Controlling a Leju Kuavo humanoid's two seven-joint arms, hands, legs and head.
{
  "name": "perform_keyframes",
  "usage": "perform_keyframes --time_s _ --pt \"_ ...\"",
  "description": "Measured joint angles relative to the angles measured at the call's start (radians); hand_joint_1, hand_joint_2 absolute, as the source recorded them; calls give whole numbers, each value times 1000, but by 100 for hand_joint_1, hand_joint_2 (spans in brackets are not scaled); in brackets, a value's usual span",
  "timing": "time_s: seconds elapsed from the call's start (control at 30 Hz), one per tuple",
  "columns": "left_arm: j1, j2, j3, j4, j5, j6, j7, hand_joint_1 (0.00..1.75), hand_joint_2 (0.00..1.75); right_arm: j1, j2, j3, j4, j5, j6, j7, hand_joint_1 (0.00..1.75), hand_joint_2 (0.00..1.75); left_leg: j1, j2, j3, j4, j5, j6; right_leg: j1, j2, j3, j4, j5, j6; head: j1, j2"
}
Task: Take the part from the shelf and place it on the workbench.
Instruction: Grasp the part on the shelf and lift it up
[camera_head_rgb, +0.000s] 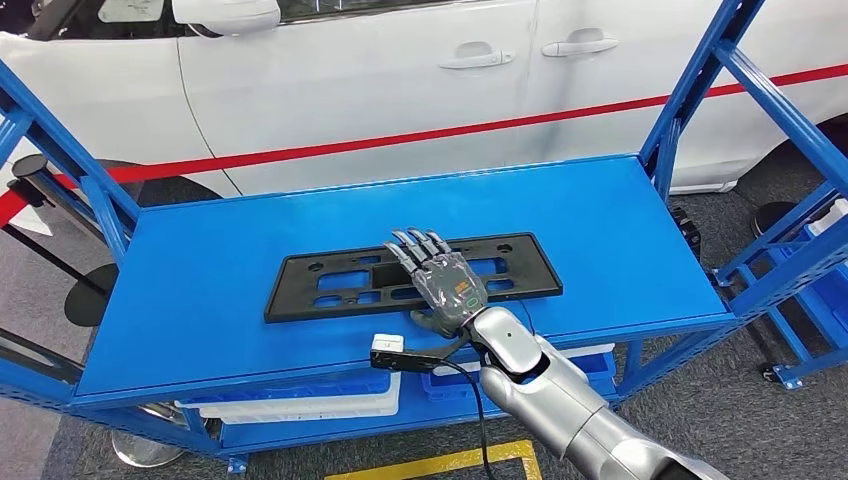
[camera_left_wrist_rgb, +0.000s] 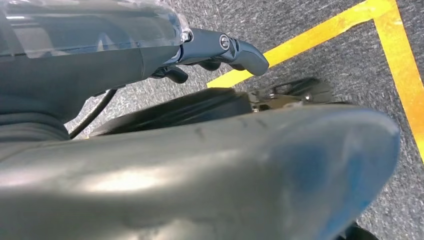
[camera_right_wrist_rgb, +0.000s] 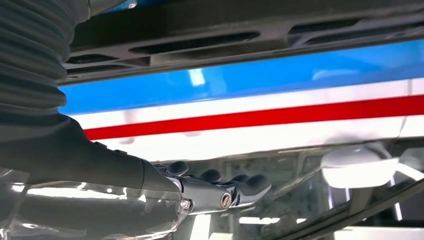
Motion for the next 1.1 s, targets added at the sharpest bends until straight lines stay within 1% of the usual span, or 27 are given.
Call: perform_keyframes --time_s 0.03,0.07,0.1,0.13,0.2,0.23,0.27,0.33,0.4,0.43,0.47,0.53,0.57,0.6,0.63,0.67,0.7,0.73,0.77,0.8,0.87,0.9,0.93,0.97,1.03,1.07,1.1 --pt "0 1 3 0 2 0 -3 0 0 -4 1 8 6 -4 8 -2 0 175 1 0 -32 65 -25 -2 1 0 0 0 0 -1 0 0" --pt "1 2 5 0 4 0 -6 0 0 -7 1 16 12 -8 15 -3 0 175 2 0 -55 109 -35 -3 2 -1 0 1 -1 -2 0 0" --pt "2 3 7 0 6 0 -10 0 0 -9 1 24 19 -13 21 -6 0 175 2 0 -60 117 -25 -3 3 -1 1 1 -1 -2 0 0" --pt "2 4 8 0 9 1 -14 0 0 -13 1 32 24 -18 25 -10 0 175 2 0 -47 83 3 -1 4 0 1 2 -2 -2 0 0" --pt "2 6 11 0 13 1 -23 0 0 -22 0 45 34 -29 29 -21 0 175 1 0 17 -55 73 8 6 2 3 4 -4 1 0 0" --pt "2 8 13 0 15 1 -27 0 0 -27 0 50 41 -37 29 -28 0 175 -1 0 44 -114 94 13 7 3 3 4 -5 4 0 0" --pt "2 9 14 0 16 1 -31 0 0 -32 -1 55 51 -46 27 -35 0 175 -3 -1 59 -149 102 18 9 4 3 4 -5 9 1 0" --pt "3 10 17 0 18 1 -36 0 0 -36 -3 63 71 -59 22 -46 0 175 -6 -2 65 -165 102 27 9 4 2 2 -2 21 1 0" --pt "5 11 19 0 18 0 -37 0 0 -38 -5 69 86 -64 18 -51 0 175 -2 -1 68 -174 109 38 7 4 1 8 -10 32 2 0" --pt "6 11 20 0 17 0 -37 0 0 -41 -6 71 92 -66 15 -51 0 175 0 0 70 -180 113 44 6 4 -10 33 -27 37 2 0" --pt "6 11 21 0 17 0 -37 0 0 -43 -7 73 100 -67 12 -50 0 175 1 1 72 -183 115 48 5 3 -30 76 -54 40 3 0" --pt "5 11 21 0 16 -2 -36 0 0 -46 -8 80 121 -71 8 -47 0 175 0 2 69 -183 116 53 4 3 -92 206 -117 44 4 0" --pt "6 11 21 0 15 -3 -36 0 0 -47 -8 83 132 -75 8 -46 0 175 -1 2 69 -183 116 53 4 3 -117 256 -132 45 4 0" --pt "7 11 21 0 13 -4 -36 0 0 -48 -8 85 143 -79 8 -46 0 175 -1 2 69 -183 116 53 4 3 -127 275 -128 46 4 0" --pt "8 12 21 0 12 -4 -36 0 0 -51 -8 88 151 -84 8 -46 0 175 -1 1 71 -182 115 52 4 2 -116 251 -105 45 4 0" --pt "8 12 21 0 11 -4 -36 0 0 -55 -7 90 158 -88 8 -47 0 175 -1 1 73 -181 114 50 4 1 -86 192 -69 43 4 0" --pt "7 12 21 0 11 -5 -36 0 0 -60 -7 92 165 -91 8 -48 0 175 -1 0 74 -179 112 48 4 1 -49 119 -38 39 4 0" --pt "6 12 21 0 11 -5 -36 0 0 -65 -7 94 171 -94 9 -49 0 175 -3 0 73 -176 110 44 6 1 -19 58 -16 35 4 0" --pt "6 12 21 0 11 -5 -36 0 0 -70 -6 95 176 -96 10 -50 0 175 -5 -1 72 -174 108 40 8 1 0 18 -5 31 3 0" --pt "6 12 21 0 11 -5 -36 0 0 -75 -4 96 182 -100 12 -50 0 175 -6 -1 71 -172 107 35 10 1 7 1 -5 27 3 0" --pt "6 12 21 0 12 -5 -37 0 0 -85 0 98 193 -106 17 -51 0 175 -6 -1 70 -172 106 24 10 2 7 -1 -2 16 3 0" --pt "6 12 21 0 12 -5 -37 0 0 -91 2 99 200 -108 18 -50 0 175 -5 0 68 -166 100 18 8 1 8 -4 0 10 3 0" --pt "6 12 21 0 12 -6 -37 0 0 -97 7 100 206 -109 19 -48 0 175 -4 0 60 -145 85 12 6 1 9 -7 2 4 2 0" --pt "6 12 21 0 11 -7 -37 0 0 -101 13 101 214 -110 18 -43 0 175 -3 0 41 -102 59 7 5 0 9 -10 4 -1 2 0" --pt "7 12 21 0 10 -10 -36 0 0 -104 27 106 232 -109 10 -29 0 175 0 0 -19 31 -8 -2 6 0 7 -10 5 -5 0 0" --pt "8 12 22 0 9 -12 -36 0 0 -105 35 109 241 -106 5 -20 0 175 2 0 -47 89 -29 -5 6 0 7 -9 5 -5 0 0" --pt "9 12 22 0 8 -13 -35 0 0 -106 43 111 250 -102 2 -9 0 175 2 0 -60 116 -31 -6 7 0 6 -9 5 -5 0 0"
